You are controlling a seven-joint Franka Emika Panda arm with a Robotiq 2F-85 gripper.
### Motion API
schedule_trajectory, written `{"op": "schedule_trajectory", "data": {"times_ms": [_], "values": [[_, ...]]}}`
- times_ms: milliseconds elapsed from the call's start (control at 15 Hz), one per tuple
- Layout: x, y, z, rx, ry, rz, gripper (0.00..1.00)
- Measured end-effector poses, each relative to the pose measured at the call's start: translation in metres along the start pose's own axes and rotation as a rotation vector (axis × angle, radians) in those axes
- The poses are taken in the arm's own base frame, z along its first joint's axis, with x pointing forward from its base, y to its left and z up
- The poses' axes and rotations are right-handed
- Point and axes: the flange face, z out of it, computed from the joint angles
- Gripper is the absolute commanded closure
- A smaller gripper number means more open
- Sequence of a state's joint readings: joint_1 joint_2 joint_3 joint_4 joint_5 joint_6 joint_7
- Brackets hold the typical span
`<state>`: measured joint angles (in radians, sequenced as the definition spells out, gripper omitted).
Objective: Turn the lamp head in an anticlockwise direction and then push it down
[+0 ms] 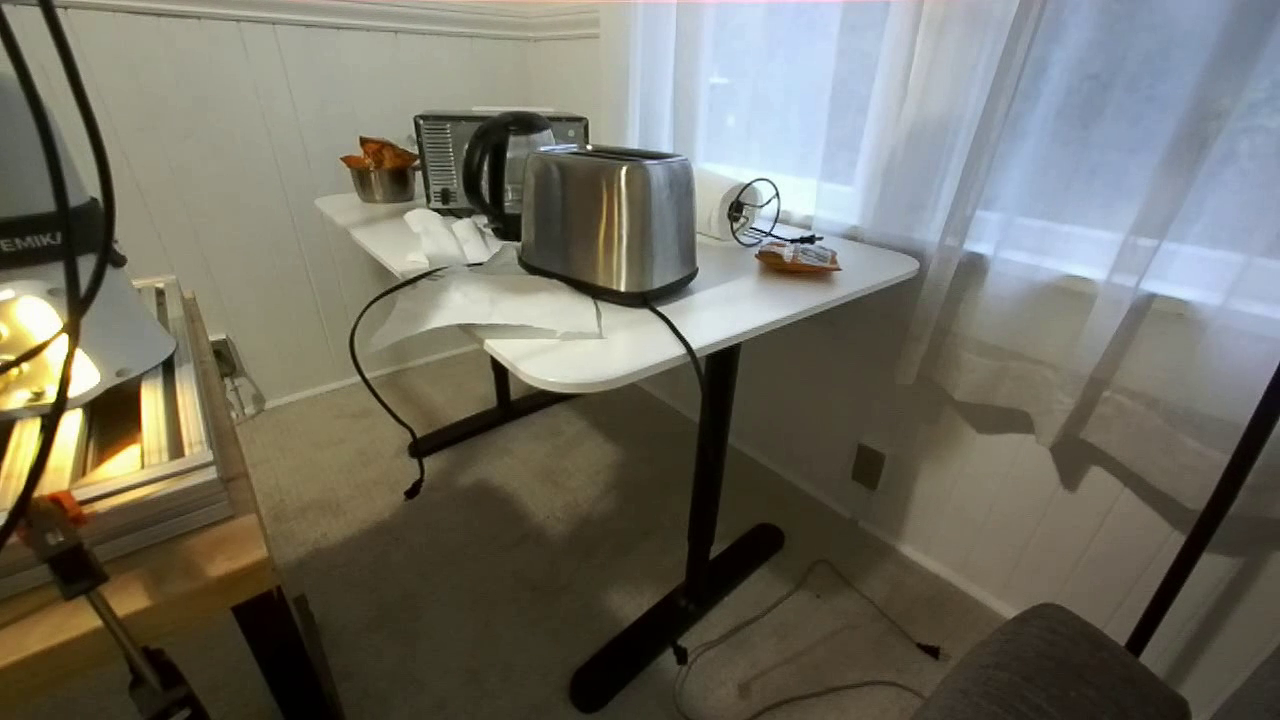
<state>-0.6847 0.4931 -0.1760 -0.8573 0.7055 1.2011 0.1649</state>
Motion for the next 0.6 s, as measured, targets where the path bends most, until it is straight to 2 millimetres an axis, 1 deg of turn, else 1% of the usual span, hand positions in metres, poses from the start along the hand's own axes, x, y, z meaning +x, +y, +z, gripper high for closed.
{"op": "schedule_trajectory", "data": {"times_ms": [333,600], "values": [[0.009,0.011,0.012,0.000,-0.033,0.038,1.00],[0.013,0.015,0.021,-0.003,-0.062,0.059,1.00]]}}
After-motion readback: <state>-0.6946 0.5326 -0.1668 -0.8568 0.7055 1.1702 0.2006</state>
